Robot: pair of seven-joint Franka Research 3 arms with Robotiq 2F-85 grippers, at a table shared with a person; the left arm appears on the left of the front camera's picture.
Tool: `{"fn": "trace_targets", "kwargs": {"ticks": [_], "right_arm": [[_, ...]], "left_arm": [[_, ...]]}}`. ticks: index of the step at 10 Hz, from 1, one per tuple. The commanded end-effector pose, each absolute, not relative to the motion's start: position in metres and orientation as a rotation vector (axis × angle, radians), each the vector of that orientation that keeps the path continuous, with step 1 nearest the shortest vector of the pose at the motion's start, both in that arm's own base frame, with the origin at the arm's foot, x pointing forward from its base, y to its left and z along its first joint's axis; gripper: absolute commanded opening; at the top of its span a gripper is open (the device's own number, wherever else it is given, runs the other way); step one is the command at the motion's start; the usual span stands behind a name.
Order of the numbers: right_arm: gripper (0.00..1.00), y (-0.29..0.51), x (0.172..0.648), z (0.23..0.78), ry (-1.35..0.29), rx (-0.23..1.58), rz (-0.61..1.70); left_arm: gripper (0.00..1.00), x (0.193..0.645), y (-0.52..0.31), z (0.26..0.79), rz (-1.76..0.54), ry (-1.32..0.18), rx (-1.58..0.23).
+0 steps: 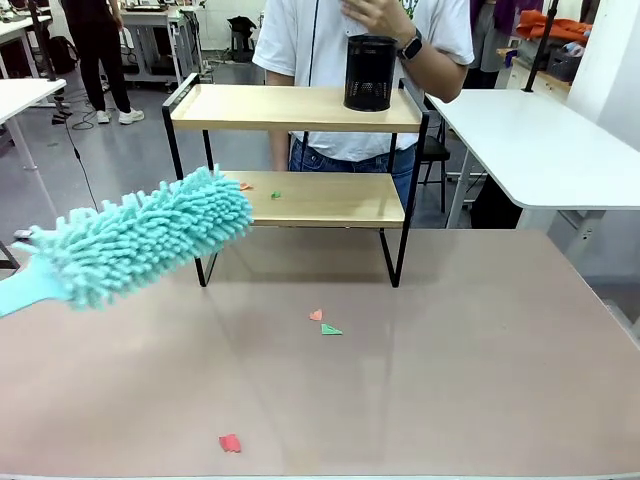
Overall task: Clean the shelf.
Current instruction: Clean the remaining tier of the Shelf with the Duster once objects are removed.
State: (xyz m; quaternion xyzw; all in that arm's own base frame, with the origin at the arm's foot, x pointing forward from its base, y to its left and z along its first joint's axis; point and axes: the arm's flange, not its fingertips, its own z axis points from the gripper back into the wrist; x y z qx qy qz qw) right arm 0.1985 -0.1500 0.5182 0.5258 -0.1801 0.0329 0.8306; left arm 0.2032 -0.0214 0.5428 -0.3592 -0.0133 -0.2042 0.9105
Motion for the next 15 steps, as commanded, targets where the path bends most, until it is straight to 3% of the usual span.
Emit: {"fn": "trace_targets", "kwargs": {"ticks": [1, 7, 15], "right_arm": [[1.00, -0.149, 0.200, 0.520, -0.408, 1.131, 0.090], [1.00, -0.149, 0.200, 0.520, -0.408, 1.131, 0.090], [1.00, -0.149, 0.200, 0.520, -0.408, 1.131, 0.090]], "left_arm": [[0.12, 0.205, -0.062, 0.536, -0.300, -0.075, -0.678], [0.12, 0.249, -0.140, 0.534, -0.058, -0.287, -0.564], [0.12, 0.315, -0.189, 0.502, 0.030, -0.386, -0.428]]}}
